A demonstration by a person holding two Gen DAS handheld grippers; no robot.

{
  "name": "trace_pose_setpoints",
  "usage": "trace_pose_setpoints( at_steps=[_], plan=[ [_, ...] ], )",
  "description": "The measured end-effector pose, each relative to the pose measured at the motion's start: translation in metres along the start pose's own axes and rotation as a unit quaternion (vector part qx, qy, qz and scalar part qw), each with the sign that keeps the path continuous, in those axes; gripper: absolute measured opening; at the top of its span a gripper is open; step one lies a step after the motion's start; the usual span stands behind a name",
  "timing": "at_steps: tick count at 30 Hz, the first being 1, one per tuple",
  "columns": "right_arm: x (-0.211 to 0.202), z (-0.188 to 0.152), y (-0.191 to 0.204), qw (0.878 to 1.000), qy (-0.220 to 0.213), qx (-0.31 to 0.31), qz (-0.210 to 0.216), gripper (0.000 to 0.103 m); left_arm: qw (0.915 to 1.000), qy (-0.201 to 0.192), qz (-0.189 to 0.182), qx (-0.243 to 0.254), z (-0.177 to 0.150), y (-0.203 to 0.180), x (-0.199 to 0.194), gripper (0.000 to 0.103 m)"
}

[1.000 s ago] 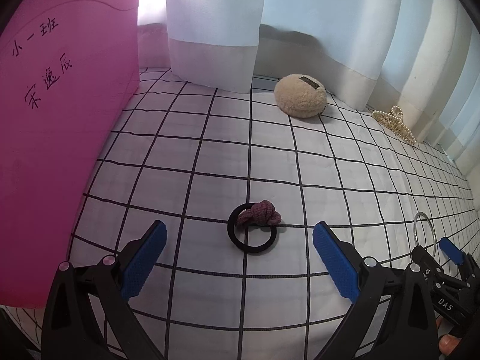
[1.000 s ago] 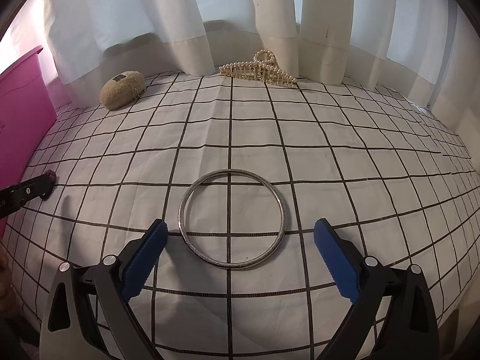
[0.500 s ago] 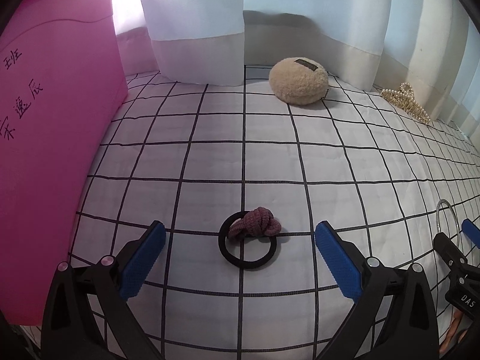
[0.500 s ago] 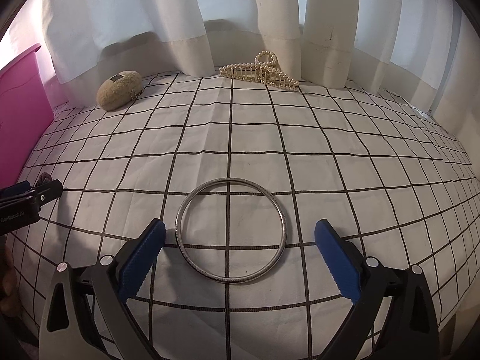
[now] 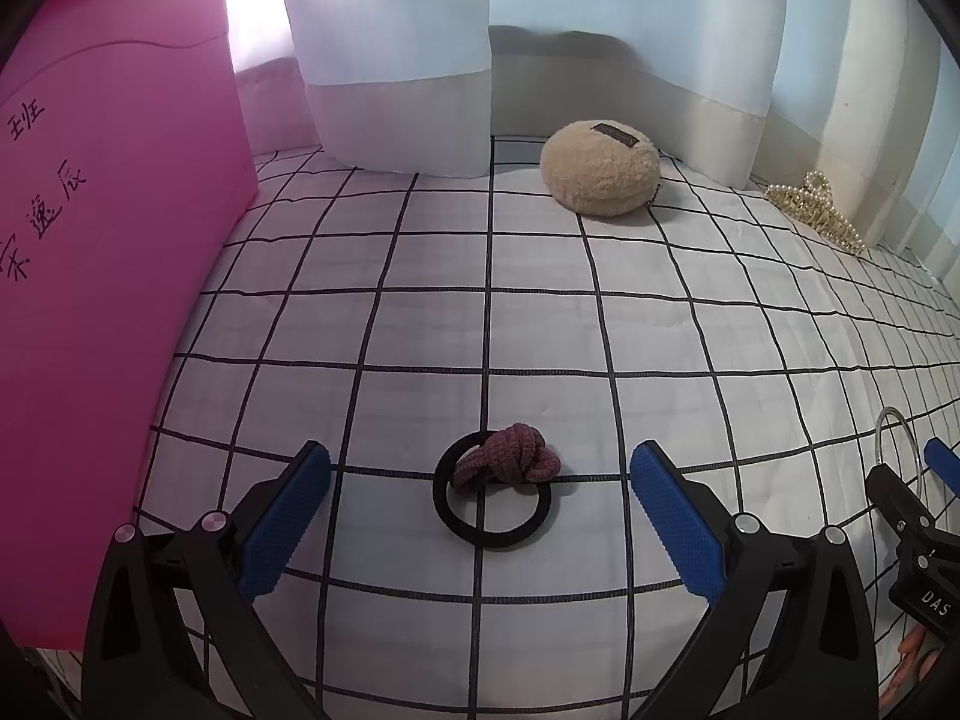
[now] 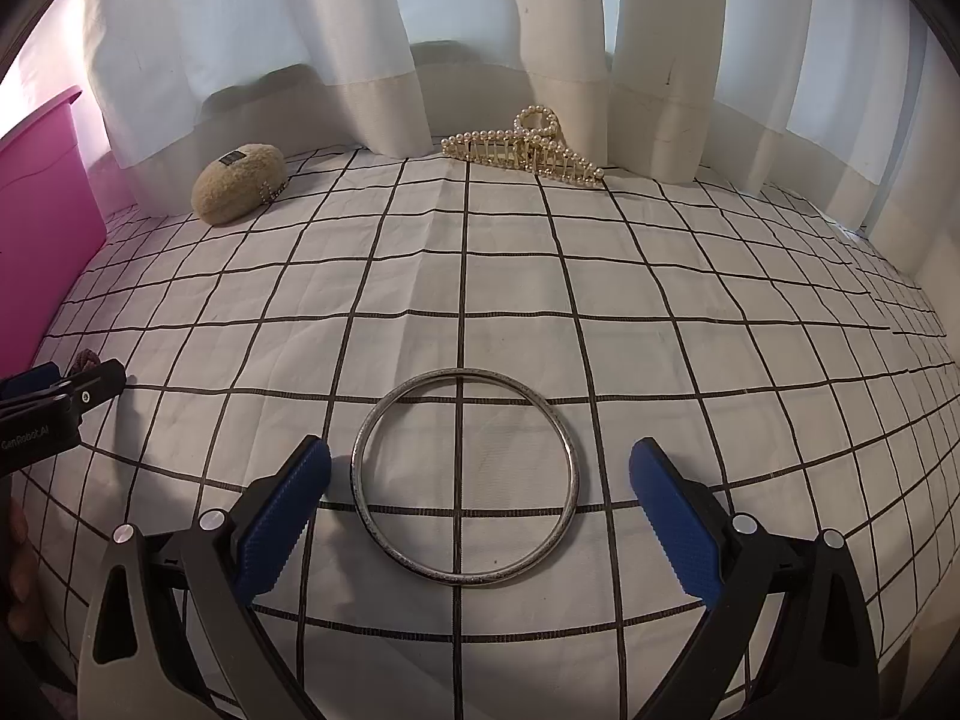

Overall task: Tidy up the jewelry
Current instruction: 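Grasp the silver bangle with the right tool while the left tool grasps the black scrunchie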

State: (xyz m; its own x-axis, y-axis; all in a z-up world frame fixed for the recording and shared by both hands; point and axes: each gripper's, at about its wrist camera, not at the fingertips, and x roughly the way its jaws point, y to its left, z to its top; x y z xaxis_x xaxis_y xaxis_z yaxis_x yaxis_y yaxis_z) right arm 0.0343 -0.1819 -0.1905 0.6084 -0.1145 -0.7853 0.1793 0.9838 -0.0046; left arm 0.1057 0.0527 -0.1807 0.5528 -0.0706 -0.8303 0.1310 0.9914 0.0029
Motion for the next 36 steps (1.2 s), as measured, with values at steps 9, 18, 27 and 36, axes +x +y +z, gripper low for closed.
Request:
trace_pose_setpoints(
  at_steps=[9, 18, 27, 36],
  plan=[
    [-0.001, 0.0, 0.001, 1.0, -0.001, -0.002, 0.005, 0.093, 1.0, 0.0, -0.004, 0.003, -0.002, -0.002, -0.004, 0.092],
    [-0.007, -0.002, 0.009, 1.0, -0.016, -0.018, 0.018, 0.071, 0.9994, -0.025, -0.018, 0.018, -0.008, -0.007, -0.012, 0.066],
    [-0.009, -0.002, 0.008, 0.999, -0.021, -0.017, 0.021, 0.071, 0.9978, -0.039, -0.045, 0.027, -0.012, -0.008, -0.02, 0.022],
    [-0.01, -0.003, 0.004, 0.999, -0.027, -0.004, 0.029, 0.071, 0.9975, -0.045, -0.054, 0.01, -0.012, 0.001, -0.029, 0.021]
  ],
)
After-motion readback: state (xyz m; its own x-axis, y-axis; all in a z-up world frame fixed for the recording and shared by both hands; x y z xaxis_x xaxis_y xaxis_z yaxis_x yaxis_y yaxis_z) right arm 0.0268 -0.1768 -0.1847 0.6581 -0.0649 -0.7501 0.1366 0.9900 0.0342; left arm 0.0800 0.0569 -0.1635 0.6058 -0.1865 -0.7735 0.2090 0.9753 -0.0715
